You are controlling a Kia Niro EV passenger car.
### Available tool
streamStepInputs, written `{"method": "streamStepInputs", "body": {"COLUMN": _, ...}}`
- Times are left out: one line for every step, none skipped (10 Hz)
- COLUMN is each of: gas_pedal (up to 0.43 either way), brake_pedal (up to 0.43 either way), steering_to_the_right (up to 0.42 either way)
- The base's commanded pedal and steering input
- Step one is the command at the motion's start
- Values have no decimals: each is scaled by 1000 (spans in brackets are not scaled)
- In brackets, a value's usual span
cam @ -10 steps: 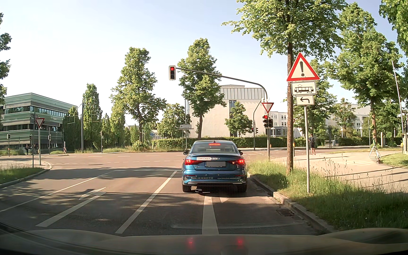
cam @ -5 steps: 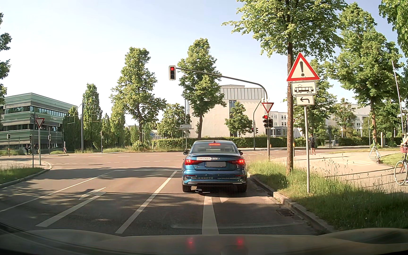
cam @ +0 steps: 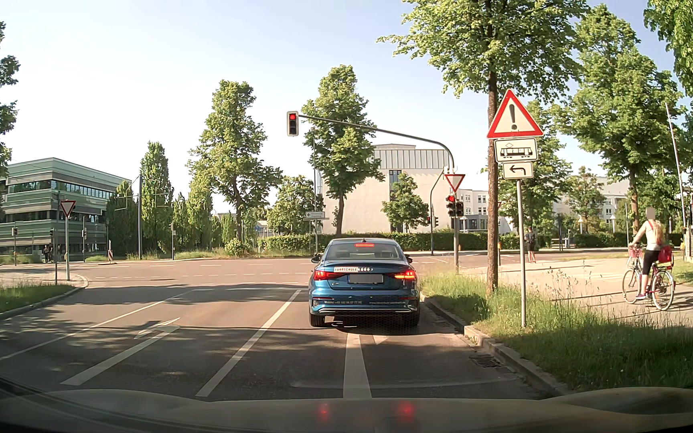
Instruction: Follow the waypoints while adhering to traffic rules and regulations
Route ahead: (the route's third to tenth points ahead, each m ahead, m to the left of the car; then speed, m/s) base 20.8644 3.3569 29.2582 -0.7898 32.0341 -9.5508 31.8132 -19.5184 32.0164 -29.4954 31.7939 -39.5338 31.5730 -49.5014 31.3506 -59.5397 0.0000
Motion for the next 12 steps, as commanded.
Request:
{"method": "streamStepInputs", "body": {"gas_pedal": 0, "brake_pedal": 140, "steering_to_the_right": 16}}
{"method": "streamStepInputs", "body": {"gas_pedal": 0, "brake_pedal": 140, "steering_to_the_right": 16}}
{"method": "streamStepInputs", "body": {"gas_pedal": 0, "brake_pedal": 140, "steering_to_the_right": 16}}
{"method": "streamStepInputs", "body": {"gas_pedal": 0, "brake_pedal": 140, "steering_to_the_right": 17}}
{"method": "streamStepInputs", "body": {"gas_pedal": 0, "brake_pedal": 140, "steering_to_the_right": 16}}
{"method": "streamStepInputs", "body": {"gas_pedal": 0, "brake_pedal": 140, "steering_to_the_right": 16}}
{"method": "streamStepInputs", "body": {"gas_pedal": 0, "brake_pedal": 140, "steering_to_the_right": 16}}
{"method": "streamStepInputs", "body": {"gas_pedal": 0, "brake_pedal": 140, "steering_to_the_right": 16}}
{"method": "streamStepInputs", "body": {"gas_pedal": 0, "brake_pedal": 140, "steering_to_the_right": 16}}
{"method": "streamStepInputs", "body": {"gas_pedal": 0, "brake_pedal": 140, "steering_to_the_right": 16}}
{"method": "streamStepInputs", "body": {"gas_pedal": 0, "brake_pedal": 140, "steering_to_the_right": 16}}
{"method": "streamStepInputs", "body": {"gas_pedal": 0, "brake_pedal": 140, "steering_to_the_right": 16}}
